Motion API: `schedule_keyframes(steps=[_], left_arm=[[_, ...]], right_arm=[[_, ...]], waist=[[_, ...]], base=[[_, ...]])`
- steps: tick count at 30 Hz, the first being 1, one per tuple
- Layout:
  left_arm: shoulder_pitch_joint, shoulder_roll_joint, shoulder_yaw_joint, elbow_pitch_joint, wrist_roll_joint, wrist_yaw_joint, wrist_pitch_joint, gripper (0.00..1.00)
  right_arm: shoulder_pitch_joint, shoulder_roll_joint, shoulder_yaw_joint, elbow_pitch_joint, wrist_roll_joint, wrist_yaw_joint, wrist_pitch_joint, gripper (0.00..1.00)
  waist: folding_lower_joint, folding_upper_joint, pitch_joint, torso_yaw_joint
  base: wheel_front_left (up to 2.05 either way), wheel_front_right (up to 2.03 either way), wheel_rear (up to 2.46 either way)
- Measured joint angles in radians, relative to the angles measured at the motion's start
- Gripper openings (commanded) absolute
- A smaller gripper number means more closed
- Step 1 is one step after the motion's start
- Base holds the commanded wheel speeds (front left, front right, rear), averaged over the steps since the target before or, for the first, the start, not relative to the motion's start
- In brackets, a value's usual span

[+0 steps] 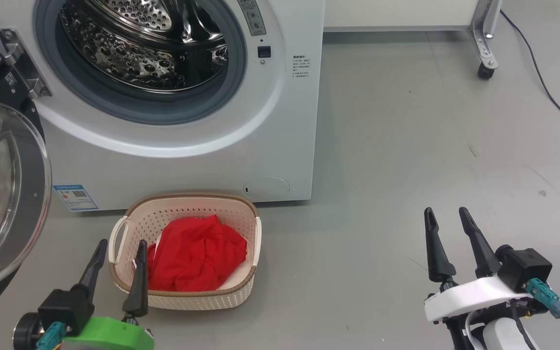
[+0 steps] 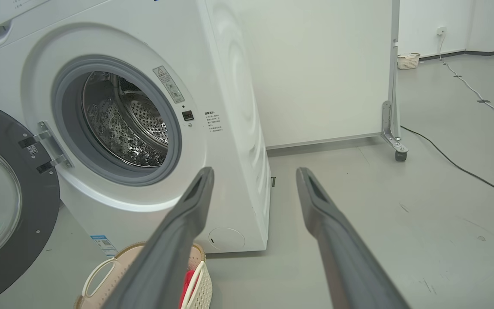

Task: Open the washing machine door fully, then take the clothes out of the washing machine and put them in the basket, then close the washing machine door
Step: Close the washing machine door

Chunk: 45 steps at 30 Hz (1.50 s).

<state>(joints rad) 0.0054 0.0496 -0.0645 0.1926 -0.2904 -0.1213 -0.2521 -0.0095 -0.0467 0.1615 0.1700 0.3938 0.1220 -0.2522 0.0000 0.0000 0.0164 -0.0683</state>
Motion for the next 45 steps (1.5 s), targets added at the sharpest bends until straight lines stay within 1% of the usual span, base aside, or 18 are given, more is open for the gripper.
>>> schedule_keyframes(steps=[45], left_arm=[[0.006,0.000,-0.003,-0.021,0.003,0.000,0.000,1.00]], right_arm=[[0.000,0.001,-0.001,0.000,0.000,0.000,0.000,1.00]], waist=[[0.0001,0.0000,0.019,0.010]], base=[[-0.05,0.05,0.00]])
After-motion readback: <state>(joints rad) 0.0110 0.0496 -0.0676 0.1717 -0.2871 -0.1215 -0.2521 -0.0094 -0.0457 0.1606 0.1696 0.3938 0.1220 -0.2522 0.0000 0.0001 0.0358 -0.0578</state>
